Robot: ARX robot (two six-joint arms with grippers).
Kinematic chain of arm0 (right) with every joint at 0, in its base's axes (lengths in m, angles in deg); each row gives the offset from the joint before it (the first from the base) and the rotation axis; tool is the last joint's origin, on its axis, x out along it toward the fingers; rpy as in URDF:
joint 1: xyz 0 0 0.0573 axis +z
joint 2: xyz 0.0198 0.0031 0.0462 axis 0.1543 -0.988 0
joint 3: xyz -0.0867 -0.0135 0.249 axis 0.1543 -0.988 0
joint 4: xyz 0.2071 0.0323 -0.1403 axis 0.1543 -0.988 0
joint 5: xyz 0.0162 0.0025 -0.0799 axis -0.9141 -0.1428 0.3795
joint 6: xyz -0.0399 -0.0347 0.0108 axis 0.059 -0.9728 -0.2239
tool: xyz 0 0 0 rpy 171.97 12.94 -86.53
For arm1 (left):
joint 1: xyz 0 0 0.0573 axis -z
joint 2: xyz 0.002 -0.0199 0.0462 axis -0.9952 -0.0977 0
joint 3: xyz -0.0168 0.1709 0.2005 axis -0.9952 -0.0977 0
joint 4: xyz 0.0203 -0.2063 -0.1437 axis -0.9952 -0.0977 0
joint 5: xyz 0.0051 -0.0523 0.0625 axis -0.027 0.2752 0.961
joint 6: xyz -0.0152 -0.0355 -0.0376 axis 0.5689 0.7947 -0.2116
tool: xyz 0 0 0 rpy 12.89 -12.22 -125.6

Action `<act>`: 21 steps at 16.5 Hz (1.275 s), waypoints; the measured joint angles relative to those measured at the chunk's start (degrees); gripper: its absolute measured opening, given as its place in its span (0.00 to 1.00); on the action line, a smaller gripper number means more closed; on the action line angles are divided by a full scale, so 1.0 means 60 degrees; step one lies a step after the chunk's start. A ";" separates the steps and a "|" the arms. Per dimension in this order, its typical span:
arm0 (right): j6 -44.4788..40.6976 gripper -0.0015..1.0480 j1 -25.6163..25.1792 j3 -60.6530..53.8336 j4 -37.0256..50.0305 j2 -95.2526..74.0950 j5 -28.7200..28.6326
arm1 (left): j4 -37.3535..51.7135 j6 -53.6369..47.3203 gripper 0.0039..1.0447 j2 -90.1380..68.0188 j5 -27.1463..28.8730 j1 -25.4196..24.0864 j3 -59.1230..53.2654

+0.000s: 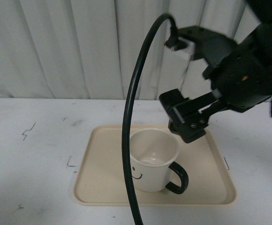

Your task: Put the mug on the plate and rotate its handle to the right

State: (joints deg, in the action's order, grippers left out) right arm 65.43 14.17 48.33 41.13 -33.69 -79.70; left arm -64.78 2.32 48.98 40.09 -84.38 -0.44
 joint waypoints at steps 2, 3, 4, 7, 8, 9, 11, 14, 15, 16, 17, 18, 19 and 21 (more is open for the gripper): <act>0.0069 0.94 0.0098 0.0339 -0.0168 -0.0466 0.0098 | 0.0000 0.0000 0.94 0.0000 0.0000 0.0000 0.0000; 0.0098 0.94 0.0106 0.0437 -0.0215 -0.0586 0.0131 | 0.0000 0.0000 0.94 0.0000 0.0000 0.0000 0.0000; 0.0117 0.94 0.0106 0.0576 -0.0255 -0.0783 0.0146 | 0.0000 0.0000 0.94 0.0004 -0.0004 0.0000 0.0000; 0.0200 0.94 0.0226 0.1126 -0.0379 -0.1446 0.0248 | 0.0000 0.0000 0.94 0.0000 -0.0004 0.0000 0.0000; 0.0230 0.94 0.0233 0.1286 -0.0430 -0.1617 0.0248 | 0.0000 0.0000 0.94 0.0000 -0.0004 0.0000 0.0000; 0.0255 0.94 0.0299 0.1563 -0.0463 -0.1891 0.0273 | 0.0000 0.0000 0.94 0.0000 0.0000 0.0000 0.0000; 0.0281 0.94 0.0495 0.2102 -0.0477 -0.2477 0.0444 | 0.0000 0.0000 0.94 0.0000 -0.0004 0.0000 0.0000; 0.0368 0.92 0.0732 0.2616 -0.0484 -0.3264 0.0510 | 0.0000 0.0000 0.94 0.0000 -0.0004 0.0000 0.0000; 0.0368 0.84 0.0736 0.2707 -0.0539 -0.3461 0.0546 | 0.0000 0.0000 0.94 0.0000 0.0000 0.0000 0.0000; 0.0404 0.72 0.0721 0.2860 -0.0707 -0.3701 0.0503 | 0.0000 0.0000 0.94 0.0000 0.0000 0.0000 0.0000; 0.0437 0.63 0.0721 0.2925 -0.0721 -0.3810 0.0557 | 0.0000 0.0000 0.94 0.0000 0.0000 0.0000 0.0000; 0.0506 0.44 0.0707 0.2994 -0.0874 -0.3865 0.0459 | 0.0000 0.0000 0.94 0.0000 0.0000 0.0000 0.0000; 0.0466 0.13 0.0466 0.3293 -0.1559 -0.3865 -0.0084 | 0.0000 0.0000 0.94 0.0000 0.0000 0.0000 0.0000; -0.3391 0.03 -0.0262 0.5366 -0.3104 -0.3847 -0.0692 | 0.0000 0.0004 0.94 0.0000 0.0000 0.0000 0.0000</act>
State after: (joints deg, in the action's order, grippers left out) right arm 45.09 12.60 80.53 22.51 -56.77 -83.85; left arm -64.78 2.34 48.98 40.09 -84.38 -0.44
